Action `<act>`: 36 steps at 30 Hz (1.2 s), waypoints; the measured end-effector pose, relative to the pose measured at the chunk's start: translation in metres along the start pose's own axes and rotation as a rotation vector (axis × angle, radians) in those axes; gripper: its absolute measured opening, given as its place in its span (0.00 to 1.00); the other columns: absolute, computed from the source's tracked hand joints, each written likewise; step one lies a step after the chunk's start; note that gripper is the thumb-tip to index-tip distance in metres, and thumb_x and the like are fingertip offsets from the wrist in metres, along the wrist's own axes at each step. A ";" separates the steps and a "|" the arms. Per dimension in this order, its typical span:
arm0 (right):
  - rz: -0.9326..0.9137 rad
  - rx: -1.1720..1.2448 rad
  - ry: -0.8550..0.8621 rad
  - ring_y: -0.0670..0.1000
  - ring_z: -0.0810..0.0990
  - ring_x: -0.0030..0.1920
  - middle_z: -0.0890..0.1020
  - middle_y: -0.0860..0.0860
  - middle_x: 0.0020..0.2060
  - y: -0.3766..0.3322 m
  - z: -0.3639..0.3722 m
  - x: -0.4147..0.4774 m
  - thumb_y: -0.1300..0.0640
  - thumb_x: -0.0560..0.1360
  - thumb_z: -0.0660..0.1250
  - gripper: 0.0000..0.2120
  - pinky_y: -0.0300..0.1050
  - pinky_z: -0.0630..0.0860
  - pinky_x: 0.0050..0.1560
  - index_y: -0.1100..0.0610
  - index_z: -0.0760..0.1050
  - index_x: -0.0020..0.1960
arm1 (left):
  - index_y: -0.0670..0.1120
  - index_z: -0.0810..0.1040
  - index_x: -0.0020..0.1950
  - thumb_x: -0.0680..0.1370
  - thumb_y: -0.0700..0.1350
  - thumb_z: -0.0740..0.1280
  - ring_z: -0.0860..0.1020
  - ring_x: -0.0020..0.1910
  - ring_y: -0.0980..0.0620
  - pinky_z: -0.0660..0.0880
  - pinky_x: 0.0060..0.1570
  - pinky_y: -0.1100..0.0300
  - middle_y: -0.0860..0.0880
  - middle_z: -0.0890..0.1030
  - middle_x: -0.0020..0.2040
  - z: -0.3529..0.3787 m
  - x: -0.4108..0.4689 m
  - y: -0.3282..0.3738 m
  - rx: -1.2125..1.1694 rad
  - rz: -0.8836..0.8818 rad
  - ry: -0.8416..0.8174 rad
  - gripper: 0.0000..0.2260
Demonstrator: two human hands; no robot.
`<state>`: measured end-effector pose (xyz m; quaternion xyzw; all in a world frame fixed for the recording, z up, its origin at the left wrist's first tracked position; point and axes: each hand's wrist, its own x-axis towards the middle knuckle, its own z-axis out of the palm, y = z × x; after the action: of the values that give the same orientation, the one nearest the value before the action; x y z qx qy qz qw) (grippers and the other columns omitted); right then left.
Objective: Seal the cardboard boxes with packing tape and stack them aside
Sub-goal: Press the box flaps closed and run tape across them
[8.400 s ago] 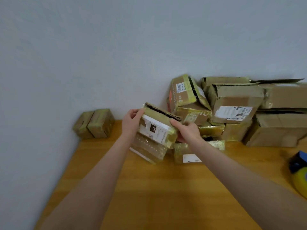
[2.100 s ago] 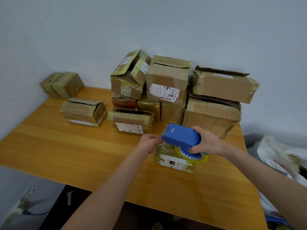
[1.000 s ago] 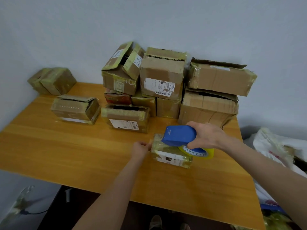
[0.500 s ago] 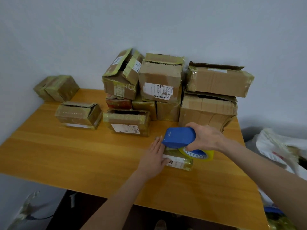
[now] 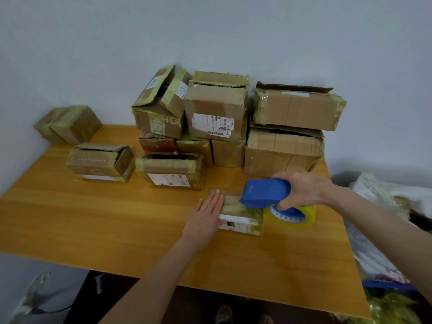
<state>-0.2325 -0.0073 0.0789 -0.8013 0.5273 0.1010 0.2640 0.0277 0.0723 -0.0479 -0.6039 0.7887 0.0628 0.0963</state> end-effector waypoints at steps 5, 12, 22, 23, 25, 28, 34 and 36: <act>0.034 -0.015 -0.007 0.51 0.78 0.45 0.76 0.46 0.47 0.003 0.018 -0.006 0.45 0.65 0.73 0.30 0.52 0.79 0.46 0.44 0.63 0.63 | 0.47 0.33 0.73 0.80 0.60 0.46 0.36 0.76 0.52 0.46 0.76 0.50 0.48 0.35 0.77 0.002 0.001 -0.007 0.028 0.033 -0.001 0.31; -0.028 -0.191 0.012 0.52 0.76 0.44 0.75 0.46 0.46 -0.017 0.036 0.003 0.44 0.68 0.71 0.31 0.45 0.73 0.38 0.44 0.60 0.66 | 0.44 0.31 0.73 0.76 0.63 0.40 0.34 0.75 0.48 0.39 0.76 0.50 0.45 0.32 0.74 -0.012 -0.005 -0.011 0.147 0.043 -0.025 0.34; -0.011 -0.146 -0.005 0.51 0.75 0.45 0.76 0.45 0.47 -0.009 0.033 -0.003 0.42 0.67 0.70 0.35 0.47 0.77 0.41 0.42 0.58 0.70 | 0.46 0.41 0.74 0.81 0.54 0.53 0.46 0.77 0.49 0.45 0.75 0.54 0.48 0.43 0.76 0.006 0.003 0.004 -0.066 0.074 0.043 0.29; -0.014 -0.126 -0.002 0.51 0.75 0.45 0.76 0.45 0.48 -0.009 0.032 -0.004 0.42 0.67 0.70 0.35 0.48 0.78 0.42 0.42 0.59 0.69 | 0.44 0.47 0.75 0.78 0.54 0.55 0.54 0.77 0.47 0.50 0.74 0.53 0.46 0.50 0.77 0.003 0.002 0.005 -0.078 0.081 0.053 0.30; -0.021 -0.095 -0.004 0.50 0.75 0.45 0.76 0.44 0.47 -0.006 0.029 -0.007 0.42 0.67 0.70 0.34 0.50 0.79 0.44 0.41 0.59 0.68 | 0.41 0.63 0.73 0.73 0.54 0.62 0.70 0.70 0.45 0.62 0.67 0.52 0.43 0.67 0.72 0.003 0.002 0.005 -0.114 0.069 0.071 0.31; -0.006 -0.096 -0.017 0.50 0.76 0.45 0.76 0.43 0.46 0.009 0.023 -0.014 0.43 0.66 0.71 0.33 0.51 0.79 0.45 0.41 0.61 0.67 | 0.40 0.67 0.71 0.70 0.53 0.70 0.73 0.67 0.44 0.65 0.64 0.51 0.43 0.71 0.70 0.007 0.004 0.003 -0.127 0.083 0.142 0.33; 0.050 -0.122 -0.053 0.51 0.77 0.45 0.76 0.45 0.46 0.018 0.045 -0.020 0.43 0.67 0.71 0.32 0.47 0.76 0.42 0.45 0.61 0.66 | 0.49 0.39 0.76 0.78 0.60 0.60 0.41 0.76 0.50 0.39 0.72 0.56 0.50 0.39 0.76 0.002 0.000 0.008 -0.066 0.091 0.062 0.38; 0.064 -0.128 -0.054 0.50 0.77 0.45 0.76 0.45 0.46 0.019 0.051 -0.019 0.43 0.67 0.71 0.32 0.45 0.73 0.39 0.46 0.61 0.65 | 0.54 0.32 0.74 0.77 0.63 0.61 0.35 0.75 0.51 0.35 0.71 0.55 0.51 0.34 0.76 0.001 -0.003 0.010 -0.041 0.080 0.048 0.42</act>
<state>-0.2517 0.0292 0.0382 -0.7964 0.5376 0.1646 0.2229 0.0187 0.0782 -0.0480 -0.5752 0.8128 0.0685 0.0624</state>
